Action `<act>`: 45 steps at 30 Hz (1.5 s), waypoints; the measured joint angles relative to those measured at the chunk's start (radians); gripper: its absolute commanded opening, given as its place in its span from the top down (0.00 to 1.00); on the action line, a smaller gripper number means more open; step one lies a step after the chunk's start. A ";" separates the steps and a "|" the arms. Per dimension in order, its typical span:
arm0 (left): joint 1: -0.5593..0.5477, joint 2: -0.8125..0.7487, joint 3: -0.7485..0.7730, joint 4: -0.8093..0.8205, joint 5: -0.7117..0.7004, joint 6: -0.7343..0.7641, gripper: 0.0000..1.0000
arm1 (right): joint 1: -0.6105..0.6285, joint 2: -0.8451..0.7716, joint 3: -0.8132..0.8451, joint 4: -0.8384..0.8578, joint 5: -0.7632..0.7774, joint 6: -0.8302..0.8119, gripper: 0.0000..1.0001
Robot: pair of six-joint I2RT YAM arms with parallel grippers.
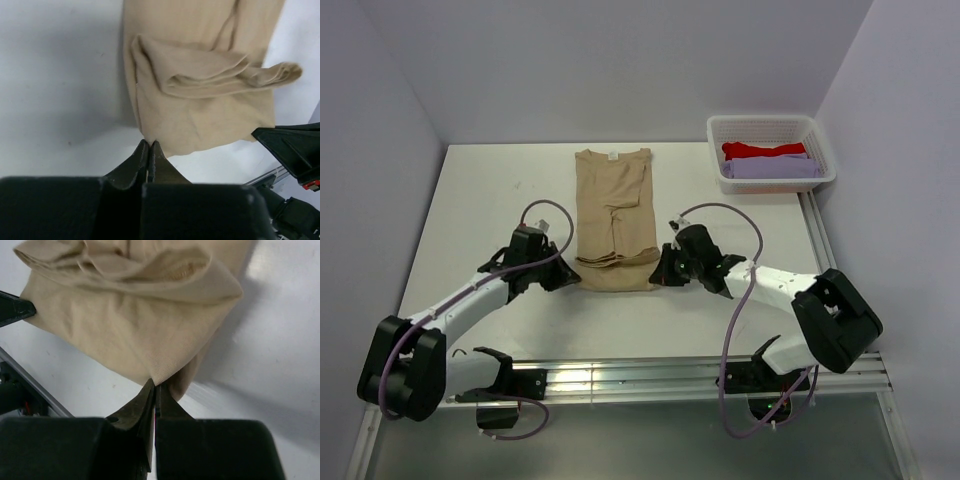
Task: Roll the t-shirts
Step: Fold the tshirt
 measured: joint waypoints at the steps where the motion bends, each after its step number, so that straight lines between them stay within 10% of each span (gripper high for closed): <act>1: 0.000 -0.004 -0.022 0.012 0.003 0.000 1.00 | 0.000 -0.002 -0.020 0.007 -0.003 0.005 1.00; 9: -0.001 0.074 -0.119 0.044 0.055 -0.018 0.98 | 0.000 0.021 -0.089 0.011 -0.042 0.033 0.99; 16: -0.001 0.002 -0.200 0.137 0.060 -0.040 0.61 | 0.002 0.006 -0.144 0.081 -0.031 0.021 0.66; 22: -0.005 -0.143 -0.298 0.203 0.024 -0.053 0.54 | 0.029 -0.083 -0.252 0.187 0.036 0.016 0.53; 45: -0.188 -0.210 -0.391 0.354 -0.212 -0.143 0.58 | 0.238 -0.063 -0.330 0.399 0.344 -0.008 0.73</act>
